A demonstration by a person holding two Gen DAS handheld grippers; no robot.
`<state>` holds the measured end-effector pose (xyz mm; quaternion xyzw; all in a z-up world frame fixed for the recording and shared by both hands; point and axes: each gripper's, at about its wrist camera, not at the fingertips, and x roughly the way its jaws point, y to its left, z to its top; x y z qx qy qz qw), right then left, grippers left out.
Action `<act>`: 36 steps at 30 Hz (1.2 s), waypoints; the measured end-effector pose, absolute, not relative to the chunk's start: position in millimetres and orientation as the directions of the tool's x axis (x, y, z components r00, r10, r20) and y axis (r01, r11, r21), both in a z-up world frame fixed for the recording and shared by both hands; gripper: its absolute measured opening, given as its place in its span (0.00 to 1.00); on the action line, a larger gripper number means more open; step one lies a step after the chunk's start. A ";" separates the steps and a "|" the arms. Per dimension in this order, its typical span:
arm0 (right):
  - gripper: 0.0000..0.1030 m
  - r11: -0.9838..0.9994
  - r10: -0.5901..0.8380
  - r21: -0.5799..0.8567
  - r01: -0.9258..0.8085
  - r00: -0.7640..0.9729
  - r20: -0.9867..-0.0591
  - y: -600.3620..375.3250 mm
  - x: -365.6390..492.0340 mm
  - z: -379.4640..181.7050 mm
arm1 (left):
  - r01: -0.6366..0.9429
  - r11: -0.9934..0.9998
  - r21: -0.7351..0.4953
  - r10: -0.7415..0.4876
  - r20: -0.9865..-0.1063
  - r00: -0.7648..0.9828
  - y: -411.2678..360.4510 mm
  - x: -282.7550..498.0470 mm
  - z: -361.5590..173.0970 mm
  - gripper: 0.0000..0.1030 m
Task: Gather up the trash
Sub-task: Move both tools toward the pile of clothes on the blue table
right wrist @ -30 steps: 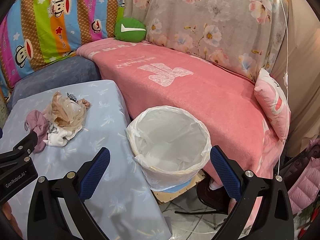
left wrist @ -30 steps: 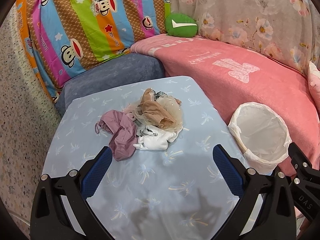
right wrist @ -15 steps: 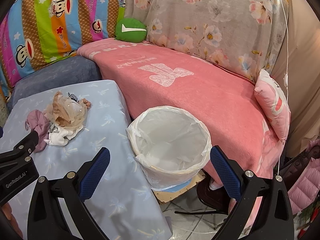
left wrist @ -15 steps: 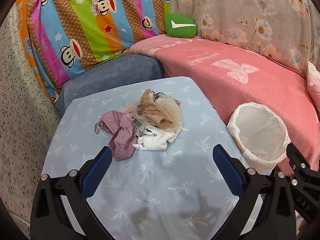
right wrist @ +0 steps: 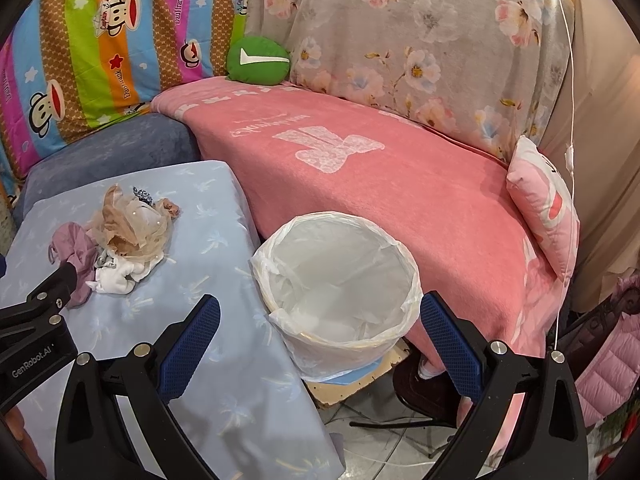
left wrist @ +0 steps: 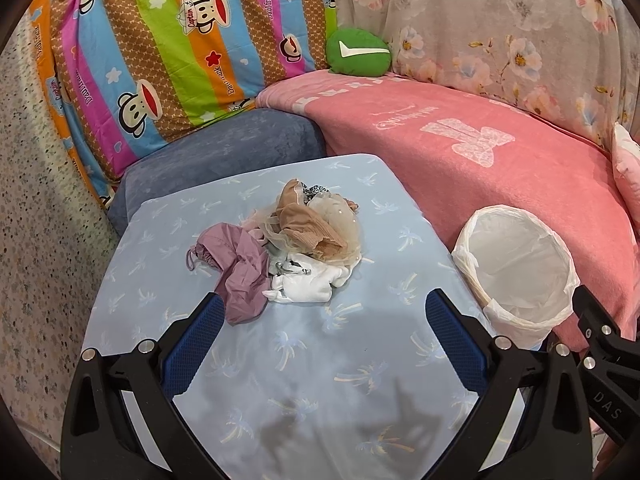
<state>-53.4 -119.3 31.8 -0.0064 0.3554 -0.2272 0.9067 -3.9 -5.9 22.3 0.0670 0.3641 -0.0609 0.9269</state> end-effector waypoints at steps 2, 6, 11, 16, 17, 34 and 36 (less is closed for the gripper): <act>0.94 0.897 -0.415 -0.172 0.407 0.644 -0.642 -119.4 -53.2 31.6 | 0.161 0.984 0.080 -0.064 -0.682 0.728 -5.8 -4.1 22.2 0.93; 0.94 0.897 -0.416 -0.171 0.408 0.645 -0.641 -119.5 -53.6 31.7 | 0.161 0.984 0.080 -0.064 -0.682 0.729 -6.2 -3.6 22.3 0.93; 0.94 0.895 -0.417 -0.167 0.413 0.645 -0.640 -119.6 -51.3 30.9 | 0.164 0.983 0.080 -0.066 -0.681 0.729 -5.8 -3.4 22.2 0.93; 0.94 0.896 -0.417 -0.171 0.410 0.646 -0.640 -118.9 -51.1 30.6 | 0.163 0.984 0.077 -0.068 -0.682 0.728 -4.8 -2.3 22.1 0.93; 0.94 0.896 -0.417 -0.172 0.410 0.645 -0.640 -118.2 -51.0 30.4 | 0.164 0.984 0.077 -0.068 -0.682 0.728 -4.6 -2.4 22.1 0.93; 0.94 0.890 -0.429 -0.178 0.420 0.637 -0.640 -118.0 -51.2 30.3 | 0.195 0.979 0.067 -0.098 -0.680 0.727 -1.9 0.5 19.4 0.93; 0.94 0.888 -0.432 -0.179 0.424 0.633 -0.643 -119.8 -50.5 30.4 | 0.201 0.977 0.067 -0.103 -0.680 0.726 -2.2 1.6 18.9 0.93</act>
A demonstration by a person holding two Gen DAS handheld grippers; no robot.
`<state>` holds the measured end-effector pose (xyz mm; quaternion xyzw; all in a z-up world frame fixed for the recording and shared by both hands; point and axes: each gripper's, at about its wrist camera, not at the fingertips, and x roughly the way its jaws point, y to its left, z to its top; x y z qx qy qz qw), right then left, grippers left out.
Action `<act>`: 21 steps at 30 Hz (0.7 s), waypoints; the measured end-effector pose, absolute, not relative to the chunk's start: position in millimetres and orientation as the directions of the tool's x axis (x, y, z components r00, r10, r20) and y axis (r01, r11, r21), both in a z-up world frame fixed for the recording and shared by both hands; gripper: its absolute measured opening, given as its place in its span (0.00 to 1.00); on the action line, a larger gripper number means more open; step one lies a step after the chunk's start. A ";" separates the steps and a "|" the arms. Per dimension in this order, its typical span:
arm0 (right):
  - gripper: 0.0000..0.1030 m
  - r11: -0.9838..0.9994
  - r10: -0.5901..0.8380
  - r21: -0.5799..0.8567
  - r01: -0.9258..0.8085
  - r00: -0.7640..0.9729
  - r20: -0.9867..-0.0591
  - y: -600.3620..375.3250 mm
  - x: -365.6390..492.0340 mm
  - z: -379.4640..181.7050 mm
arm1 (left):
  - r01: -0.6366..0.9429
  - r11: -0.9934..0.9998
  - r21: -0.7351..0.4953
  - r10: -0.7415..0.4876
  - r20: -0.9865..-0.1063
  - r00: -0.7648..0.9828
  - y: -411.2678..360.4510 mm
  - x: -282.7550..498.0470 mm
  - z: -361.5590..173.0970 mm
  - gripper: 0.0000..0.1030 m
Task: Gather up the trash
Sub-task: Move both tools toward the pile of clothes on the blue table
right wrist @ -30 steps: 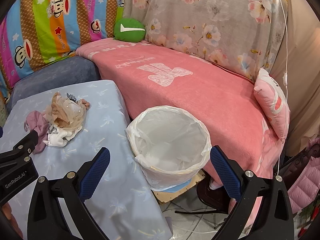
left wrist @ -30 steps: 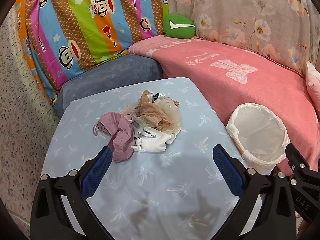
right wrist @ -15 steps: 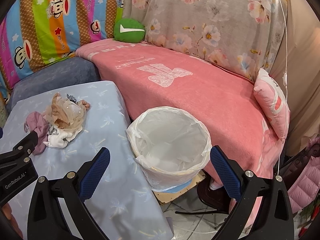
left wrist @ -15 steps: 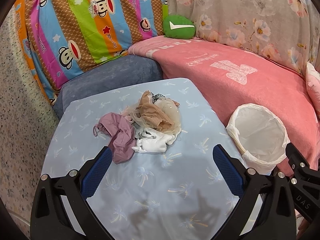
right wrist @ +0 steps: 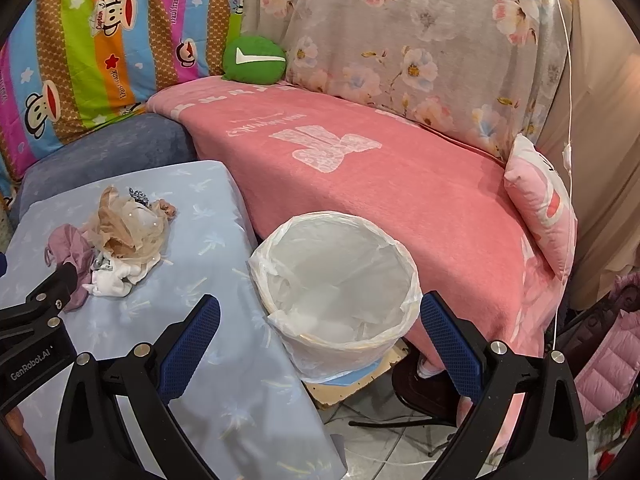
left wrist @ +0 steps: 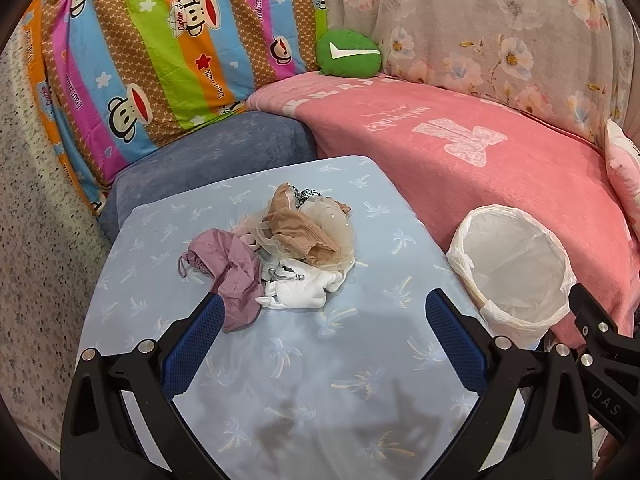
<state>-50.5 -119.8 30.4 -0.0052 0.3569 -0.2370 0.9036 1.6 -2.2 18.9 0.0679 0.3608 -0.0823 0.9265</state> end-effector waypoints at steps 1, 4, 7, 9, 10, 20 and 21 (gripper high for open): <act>0.94 0.886 -0.434 -0.179 0.427 0.631 -0.643 -120.2 -50.7 30.3 | 0.202 0.977 0.065 -0.105 -0.680 0.725 -2.1 2.3 18.5 0.93; 0.94 0.883 -0.439 -0.180 0.433 0.629 -0.641 -120.6 -49.5 31.6 | 0.208 0.976 0.059 -0.113 -0.680 0.724 -1.6 3.5 17.5 0.93; 0.94 0.880 -0.444 -0.180 0.439 0.629 -0.638 -120.5 -49.7 32.0 | 0.216 0.975 0.052 -0.125 -0.678 0.725 0.1 4.9 17.0 0.93; 0.94 0.878 -0.449 -0.183 0.443 0.625 -0.639 -120.4 -49.4 31.8 | 0.219 0.975 0.044 -0.132 -0.678 0.723 1.6 6.0 16.9 0.93; 0.94 0.876 -0.450 -0.183 0.445 0.624 -0.639 -120.1 -49.1 31.6 | 0.221 0.974 0.039 -0.137 -0.677 0.723 2.1 6.3 17.0 0.93; 0.94 0.866 -0.469 -0.189 0.463 0.619 -0.630 -117.1 -44.8 33.2 | 0.237 0.971 0.022 -0.160 -0.676 0.719 6.0 12.9 15.7 0.93; 0.94 0.865 -0.470 -0.189 0.464 0.619 -0.629 -116.3 -43.7 33.3 | 0.236 0.972 0.022 -0.160 -0.676 0.719 6.5 13.4 15.4 0.93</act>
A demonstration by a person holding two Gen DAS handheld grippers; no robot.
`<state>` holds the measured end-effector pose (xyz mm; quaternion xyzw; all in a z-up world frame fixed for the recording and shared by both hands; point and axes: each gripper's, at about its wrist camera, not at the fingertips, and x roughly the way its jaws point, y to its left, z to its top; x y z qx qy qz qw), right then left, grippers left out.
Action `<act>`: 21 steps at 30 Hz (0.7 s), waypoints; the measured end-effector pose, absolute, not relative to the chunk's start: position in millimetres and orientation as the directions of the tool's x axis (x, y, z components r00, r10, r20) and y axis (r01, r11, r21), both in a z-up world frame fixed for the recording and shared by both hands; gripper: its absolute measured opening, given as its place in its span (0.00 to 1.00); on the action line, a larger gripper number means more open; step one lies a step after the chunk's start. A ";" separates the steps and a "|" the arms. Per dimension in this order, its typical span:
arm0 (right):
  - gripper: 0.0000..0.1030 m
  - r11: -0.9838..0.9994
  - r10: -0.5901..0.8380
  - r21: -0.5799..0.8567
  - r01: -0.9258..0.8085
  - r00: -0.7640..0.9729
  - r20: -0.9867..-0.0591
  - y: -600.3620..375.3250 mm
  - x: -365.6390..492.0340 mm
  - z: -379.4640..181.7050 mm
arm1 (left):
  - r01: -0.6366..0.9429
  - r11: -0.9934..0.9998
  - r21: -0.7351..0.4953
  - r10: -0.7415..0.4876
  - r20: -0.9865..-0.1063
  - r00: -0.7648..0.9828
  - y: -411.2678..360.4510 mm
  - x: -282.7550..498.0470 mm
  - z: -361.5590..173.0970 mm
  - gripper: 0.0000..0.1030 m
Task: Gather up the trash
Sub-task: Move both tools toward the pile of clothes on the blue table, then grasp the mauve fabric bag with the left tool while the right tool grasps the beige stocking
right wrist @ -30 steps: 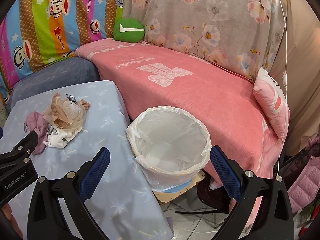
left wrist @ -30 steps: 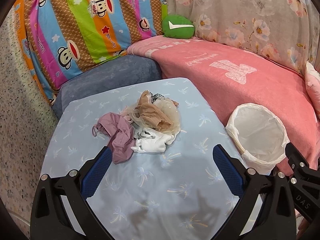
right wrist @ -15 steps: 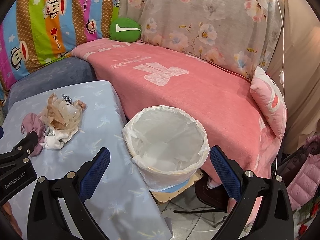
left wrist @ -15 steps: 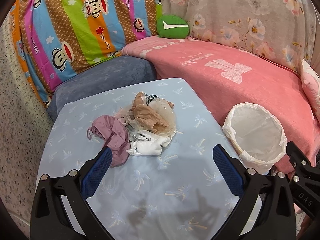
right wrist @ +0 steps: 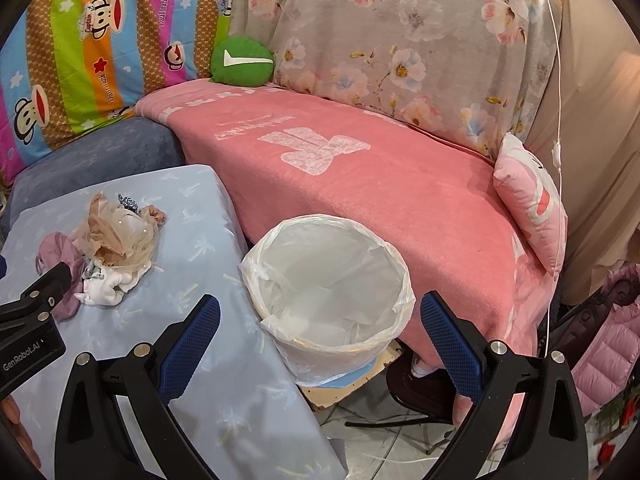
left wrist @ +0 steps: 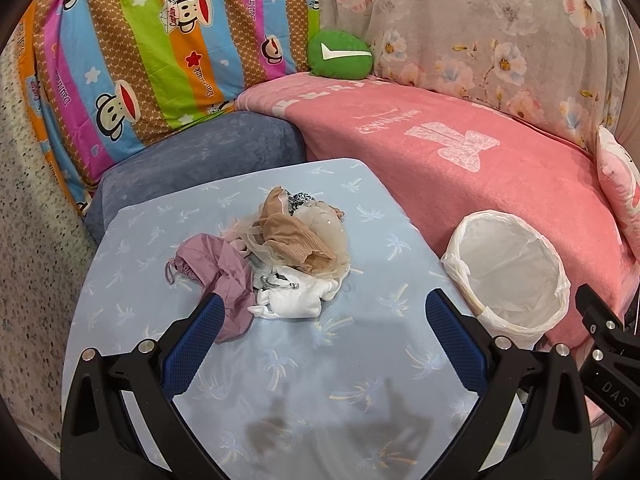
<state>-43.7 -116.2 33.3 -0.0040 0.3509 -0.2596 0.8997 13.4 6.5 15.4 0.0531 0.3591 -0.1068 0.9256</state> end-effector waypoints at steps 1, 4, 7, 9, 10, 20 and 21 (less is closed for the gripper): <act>0.94 0.866 -0.468 -0.187 0.464 0.620 -0.629 -115.4 -42.6 33.4 | 0.234 0.972 0.021 -0.159 -0.677 0.719 7.5 14.6 15.3 0.93; 0.94 0.865 -0.469 -0.185 0.466 0.621 -0.628 -113.0 -39.2 33.0 | 0.227 0.974 0.014 -0.157 -0.683 0.713 13.3 20.7 13.5 0.93; 0.94 0.869 -0.463 -0.181 0.461 0.626 -0.628 -109.7 -34.0 32.8 | 0.218 0.976 0.007 -0.154 -0.684 0.713 20.1 25.7 12.0 0.93; 0.94 0.873 -0.454 -0.172 0.457 0.632 -0.627 -106.6 -29.6 33.4 | 0.211 0.977 0.005 -0.151 -0.686 0.712 24.5 29.0 10.4 0.93; 0.94 0.875 -0.450 -0.167 0.455 0.635 -0.627 -104.5 -26.8 33.6 | 0.209 0.978 0.003 -0.150 -0.687 0.711 27.1 30.5 9.7 0.93; 0.94 0.906 -0.382 -0.112 0.409 0.674 -0.632 -80.2 9.3 25.9 | 0.121 0.992 -0.042 -0.116 -0.705 0.700 78.0 65.2 -11.3 0.93; 0.94 0.908 -0.378 -0.112 0.404 0.675 -0.633 -77.0 14.7 23.8 | 0.128 0.990 -0.061 -0.133 -0.706 0.696 85.5 71.6 -15.8 0.93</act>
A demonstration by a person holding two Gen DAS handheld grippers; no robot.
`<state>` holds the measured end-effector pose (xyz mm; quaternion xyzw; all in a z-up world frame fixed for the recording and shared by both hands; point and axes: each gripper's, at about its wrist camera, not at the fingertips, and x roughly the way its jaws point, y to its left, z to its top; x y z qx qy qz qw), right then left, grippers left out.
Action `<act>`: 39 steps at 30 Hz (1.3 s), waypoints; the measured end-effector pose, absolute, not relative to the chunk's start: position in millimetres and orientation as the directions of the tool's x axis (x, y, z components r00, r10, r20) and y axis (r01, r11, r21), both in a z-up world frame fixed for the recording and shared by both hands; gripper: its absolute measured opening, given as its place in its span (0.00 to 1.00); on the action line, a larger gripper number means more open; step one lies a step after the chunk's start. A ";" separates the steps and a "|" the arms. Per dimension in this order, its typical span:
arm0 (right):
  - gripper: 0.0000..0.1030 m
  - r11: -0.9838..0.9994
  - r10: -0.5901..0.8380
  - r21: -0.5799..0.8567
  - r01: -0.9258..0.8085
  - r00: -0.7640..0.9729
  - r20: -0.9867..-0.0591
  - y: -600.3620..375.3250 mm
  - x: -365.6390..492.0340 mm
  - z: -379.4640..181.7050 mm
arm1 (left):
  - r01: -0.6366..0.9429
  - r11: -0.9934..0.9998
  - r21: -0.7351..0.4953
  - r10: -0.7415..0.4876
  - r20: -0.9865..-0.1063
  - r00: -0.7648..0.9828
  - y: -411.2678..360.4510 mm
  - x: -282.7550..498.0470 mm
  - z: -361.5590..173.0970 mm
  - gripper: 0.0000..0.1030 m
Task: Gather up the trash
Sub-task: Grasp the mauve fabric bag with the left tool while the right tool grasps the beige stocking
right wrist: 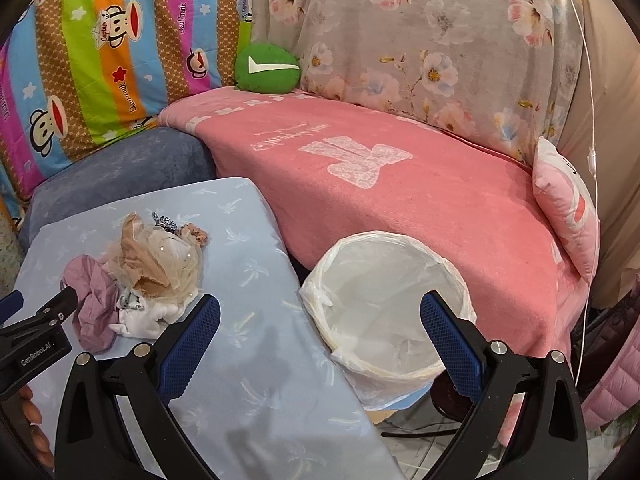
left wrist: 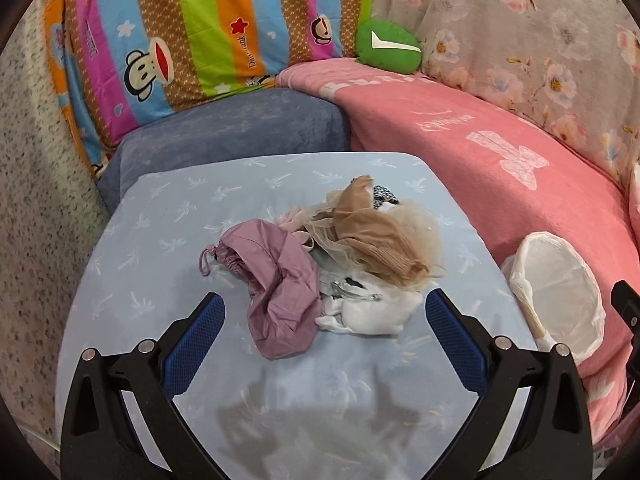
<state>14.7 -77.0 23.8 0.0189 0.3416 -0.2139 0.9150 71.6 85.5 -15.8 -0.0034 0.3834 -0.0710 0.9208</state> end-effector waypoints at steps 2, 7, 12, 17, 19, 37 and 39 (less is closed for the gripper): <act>0.94 0.912 -0.369 -0.108 0.395 0.679 -0.635 -72.7 22.2 19.8 | 0.131 0.989 -0.069 -0.141 -0.709 0.691 92.9 79.2 -22.3 0.93; 0.94 0.924 -0.341 -0.098 0.369 0.684 -0.645 -61.1 49.2 4.7 | 0.141 0.984 -0.109 -0.176 -0.729 0.661 107.9 103.9 -43.7 0.93; 0.94 0.939 -0.303 -0.086 0.333 0.685 -0.662 -47.0 74.0 -8.7 | 0.112 0.984 -0.139 -0.179 -0.753 0.633 118.5 126.5 -63.1 0.93; 0.94 0.952 -0.265 -0.070 0.297 0.692 -0.672 -33.1 97.2 -19.4 | 0.072 0.990 -0.122 -0.140 -0.785 0.604 124.4 143.7 -76.6 0.93; 0.94 0.957 -0.249 -0.063 0.284 0.692 -0.677 -27.9 105.5 -23.7 | 0.062 0.986 -0.153 -0.160 -0.797 0.583 127.8 150.3 -82.9 0.93; 0.47 0.995 -0.061 0.005 0.102 0.634 -0.771 27.0 175.9 -68.8 | 0.118 0.940 -0.320 -0.333 -0.792 0.512 141.3 157.1 -91.0 0.05; 0.32 0.996 -0.037 0.023 0.089 0.617 -0.786 28.9 178.3 -75.6 | 0.118 0.940 -0.321 -0.334 -0.786 0.520 143.5 156.0 -87.1 0.04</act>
